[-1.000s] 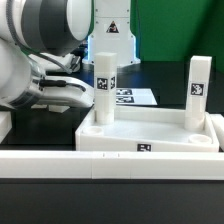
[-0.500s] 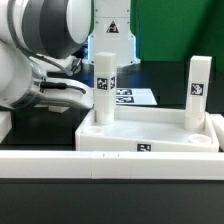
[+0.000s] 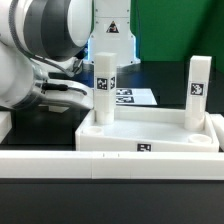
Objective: Assemble desk
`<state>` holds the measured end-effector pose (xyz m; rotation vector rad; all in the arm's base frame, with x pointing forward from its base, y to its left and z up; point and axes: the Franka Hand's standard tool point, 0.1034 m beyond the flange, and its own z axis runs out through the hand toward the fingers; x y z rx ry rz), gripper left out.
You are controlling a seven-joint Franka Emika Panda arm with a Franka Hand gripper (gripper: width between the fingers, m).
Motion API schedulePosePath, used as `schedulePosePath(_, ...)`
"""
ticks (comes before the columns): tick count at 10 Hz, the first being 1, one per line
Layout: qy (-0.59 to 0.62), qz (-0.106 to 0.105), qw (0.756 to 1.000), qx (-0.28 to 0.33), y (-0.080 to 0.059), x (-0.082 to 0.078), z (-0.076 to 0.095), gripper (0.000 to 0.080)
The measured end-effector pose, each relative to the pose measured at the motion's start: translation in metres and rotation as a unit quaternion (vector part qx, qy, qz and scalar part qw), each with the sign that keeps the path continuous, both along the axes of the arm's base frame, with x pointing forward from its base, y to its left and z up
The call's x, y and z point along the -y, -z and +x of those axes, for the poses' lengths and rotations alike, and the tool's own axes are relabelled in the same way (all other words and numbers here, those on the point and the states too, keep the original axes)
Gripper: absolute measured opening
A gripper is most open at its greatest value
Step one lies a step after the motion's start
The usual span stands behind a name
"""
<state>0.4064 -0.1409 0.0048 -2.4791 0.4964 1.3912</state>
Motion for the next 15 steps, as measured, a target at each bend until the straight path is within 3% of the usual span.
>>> schedulePosePath(1, 0.0, 0.0, 1.0, 0.0, 0.0, 0.0, 0.0, 0.0367)
schedulePosePath(2, 0.0, 0.0, 1.0, 0.0, 0.0, 0.0, 0.0, 0.0288)
schedulePosePath(6, -0.014, 0.008, 1.0, 0.013, -0.002, 0.001, 0.007, 0.0288)
schedulePosePath(8, -0.042, 0.028, 0.997, 0.051, -0.016, 0.007, 0.029, 0.0288)
schedulePosePath(10, -0.048, 0.029, 0.996, 0.066, -0.037, 0.008, 0.052, 0.0289)
schedulePosePath(11, -0.05, 0.028, 0.996, 0.071, -0.042, 0.009, 0.058, 0.0289)
schedulePosePath(15, -0.05, 0.027, 0.996, 0.073, -0.039, 0.01, 0.057, 0.029)
